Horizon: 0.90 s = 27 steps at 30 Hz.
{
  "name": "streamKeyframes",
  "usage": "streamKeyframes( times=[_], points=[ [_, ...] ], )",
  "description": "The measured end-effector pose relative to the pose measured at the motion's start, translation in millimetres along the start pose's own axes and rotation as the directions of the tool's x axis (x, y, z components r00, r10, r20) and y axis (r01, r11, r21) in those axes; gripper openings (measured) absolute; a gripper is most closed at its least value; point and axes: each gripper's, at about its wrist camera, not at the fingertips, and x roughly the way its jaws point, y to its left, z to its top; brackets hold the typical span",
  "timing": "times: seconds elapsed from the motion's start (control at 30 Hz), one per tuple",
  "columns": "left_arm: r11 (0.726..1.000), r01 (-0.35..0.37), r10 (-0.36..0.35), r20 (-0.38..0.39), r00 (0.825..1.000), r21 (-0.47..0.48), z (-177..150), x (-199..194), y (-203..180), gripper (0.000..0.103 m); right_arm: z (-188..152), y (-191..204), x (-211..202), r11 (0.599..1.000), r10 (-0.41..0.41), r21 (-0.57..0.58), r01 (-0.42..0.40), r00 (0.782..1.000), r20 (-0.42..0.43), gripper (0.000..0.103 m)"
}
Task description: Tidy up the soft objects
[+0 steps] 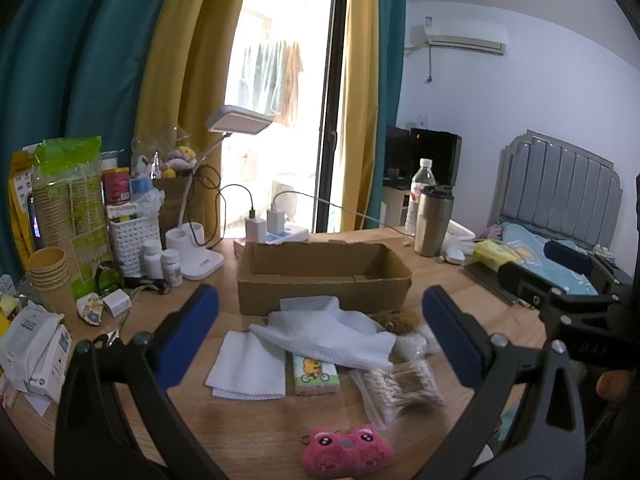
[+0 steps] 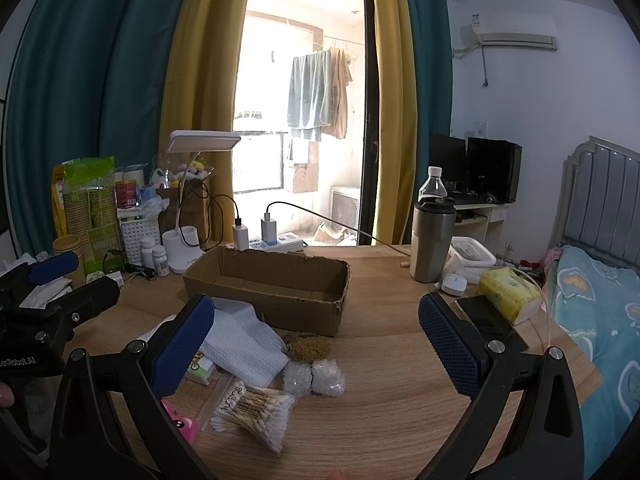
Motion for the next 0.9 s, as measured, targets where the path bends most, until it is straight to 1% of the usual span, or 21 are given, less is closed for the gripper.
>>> streamKeyframes(
  times=[0.2,0.43,0.63,0.8,0.9],
  points=[
    [1.0,0.004,-0.004,-0.004,1.0,-0.002,-0.6,-0.5,2.8,0.102,-0.5,1.2,0.3,1.0,0.002,0.001,-0.002,1.0,-0.003,0.103],
    [1.0,0.015,-0.015,-0.029,0.999,0.004,-6.1,1.7,5.3,0.102,-5.1,2.7,6.0,1.0,0.023,0.003,-0.023,1.0,-0.021,0.103],
    [1.0,0.027,-0.027,-0.113,0.993,-0.006,-25.6,16.7,9.2,0.102,-12.6,5.6,19.7,0.999,0.038,0.005,-0.038,0.997,-0.068,0.103],
    [0.999,0.035,-0.04,-0.191,0.981,-0.028,-45.1,32.6,13.9,0.102,-23.1,7.6,34.1,0.999,0.051,0.007,-0.05,0.992,-0.12,0.103],
    [0.999,0.037,-0.045,-0.225,0.973,-0.04,-55.3,38.1,16.7,0.102,-30.4,7.5,43.4,0.998,0.057,0.011,-0.056,0.986,-0.157,0.103]
  ],
)
